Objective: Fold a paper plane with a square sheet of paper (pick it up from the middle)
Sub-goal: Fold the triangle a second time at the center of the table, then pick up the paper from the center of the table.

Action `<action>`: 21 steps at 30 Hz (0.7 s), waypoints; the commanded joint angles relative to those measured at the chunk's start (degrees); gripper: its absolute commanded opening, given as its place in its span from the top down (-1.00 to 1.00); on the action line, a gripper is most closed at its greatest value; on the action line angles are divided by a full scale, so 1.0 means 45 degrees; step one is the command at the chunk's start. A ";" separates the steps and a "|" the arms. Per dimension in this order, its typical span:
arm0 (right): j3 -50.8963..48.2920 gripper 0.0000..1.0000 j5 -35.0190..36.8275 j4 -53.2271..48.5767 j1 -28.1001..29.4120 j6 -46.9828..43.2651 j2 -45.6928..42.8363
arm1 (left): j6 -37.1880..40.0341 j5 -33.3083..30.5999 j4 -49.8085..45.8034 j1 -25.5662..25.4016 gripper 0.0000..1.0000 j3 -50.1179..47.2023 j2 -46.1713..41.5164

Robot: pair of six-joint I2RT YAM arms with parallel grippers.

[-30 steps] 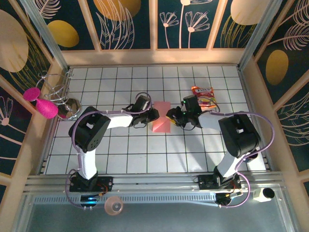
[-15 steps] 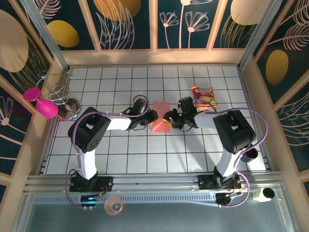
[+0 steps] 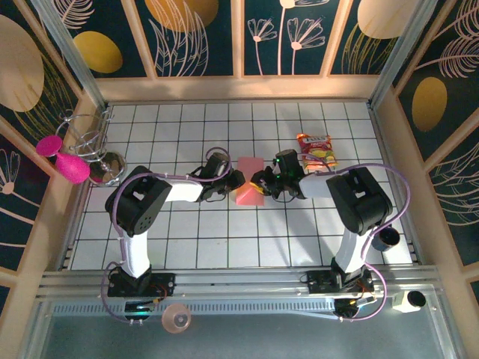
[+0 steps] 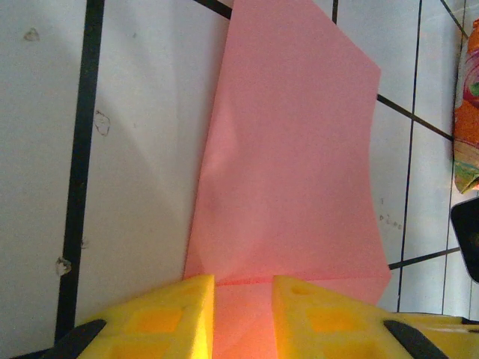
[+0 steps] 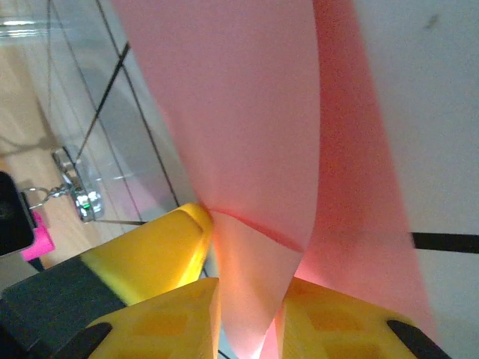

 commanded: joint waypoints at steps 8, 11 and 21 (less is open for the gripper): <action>-0.0831 0.56 -0.0634 0.1870 0.0616 0.0713 0.0174 | -0.0168 0.0475 -0.0388 0.0170 0.42 -0.0193 -0.0307; -0.0910 0.63 -0.0653 0.2081 0.0660 0.0698 0.0336 | -0.0149 0.0556 -0.0395 0.0234 0.37 -0.0124 -0.0498; -0.0842 0.98 -0.0065 0.2299 0.0529 -0.0287 -0.0418 | 0.0075 0.0539 -0.0468 0.0861 0.10 -0.0338 -0.2304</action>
